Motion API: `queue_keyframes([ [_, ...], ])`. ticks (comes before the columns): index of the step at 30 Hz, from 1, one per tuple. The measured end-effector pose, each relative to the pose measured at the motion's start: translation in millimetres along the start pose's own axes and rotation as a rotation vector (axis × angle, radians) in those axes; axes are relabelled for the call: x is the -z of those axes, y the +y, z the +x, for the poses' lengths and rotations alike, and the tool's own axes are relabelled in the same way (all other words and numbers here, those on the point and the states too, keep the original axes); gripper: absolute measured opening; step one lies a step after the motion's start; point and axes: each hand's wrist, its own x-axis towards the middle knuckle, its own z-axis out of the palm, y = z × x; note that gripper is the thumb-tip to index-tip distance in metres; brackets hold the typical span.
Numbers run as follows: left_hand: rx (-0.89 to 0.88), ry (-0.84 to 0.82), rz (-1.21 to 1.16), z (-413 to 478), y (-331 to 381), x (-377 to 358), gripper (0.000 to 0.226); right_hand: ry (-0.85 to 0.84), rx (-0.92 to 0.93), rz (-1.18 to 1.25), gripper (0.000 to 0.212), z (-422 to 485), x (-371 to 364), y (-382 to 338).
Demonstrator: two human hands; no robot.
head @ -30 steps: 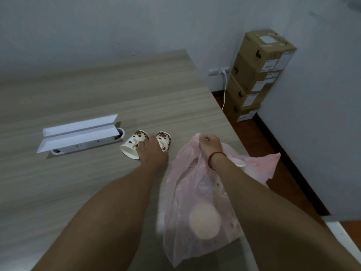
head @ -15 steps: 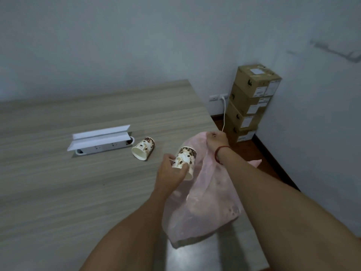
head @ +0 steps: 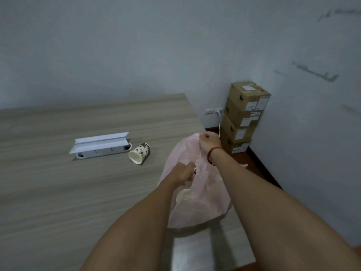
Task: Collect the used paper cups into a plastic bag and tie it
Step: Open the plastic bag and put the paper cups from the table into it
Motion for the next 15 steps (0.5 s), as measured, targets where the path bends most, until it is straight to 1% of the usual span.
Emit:
queue_keyframes([
  [4,-0.012,0.178,0.148,23.1,-19.9,30.7,0.047,-0.010,-0.024,0.006,0.030,13.7,-15.7,7.1],
  [7,-0.002,0.227,0.233,41.6,-35.5,58.1,0.039,-0.058,-0.068,-0.007,0.028,25.8,-36.8,13.6],
  [9,0.002,0.279,0.296,56.2,-44.6,75.4,0.037,-0.093,-0.096,-0.032,0.023,34.4,-55.1,20.6],
  [10,0.013,0.310,0.315,64.0,-48.4,83.9,0.034,-0.106,-0.095,-0.060,0.022,39.2,-64.7,24.7],
  [12,0.033,0.369,0.351,80.0,-54.5,101.4,0.017,-0.122,-0.104,-0.120,0.024,49.6,-84.0,33.9],
  [13,0.042,0.415,0.396,90.8,-59.6,110.1,0.021,-0.129,-0.112,-0.149,0.025,55.9,-93.2,39.5],
  [15,0.052,0.527,0.528,110.2,-66.0,126.9,0.046,-0.130,-0.119,-0.197,0.033,65.5,-107.5,49.0],
])
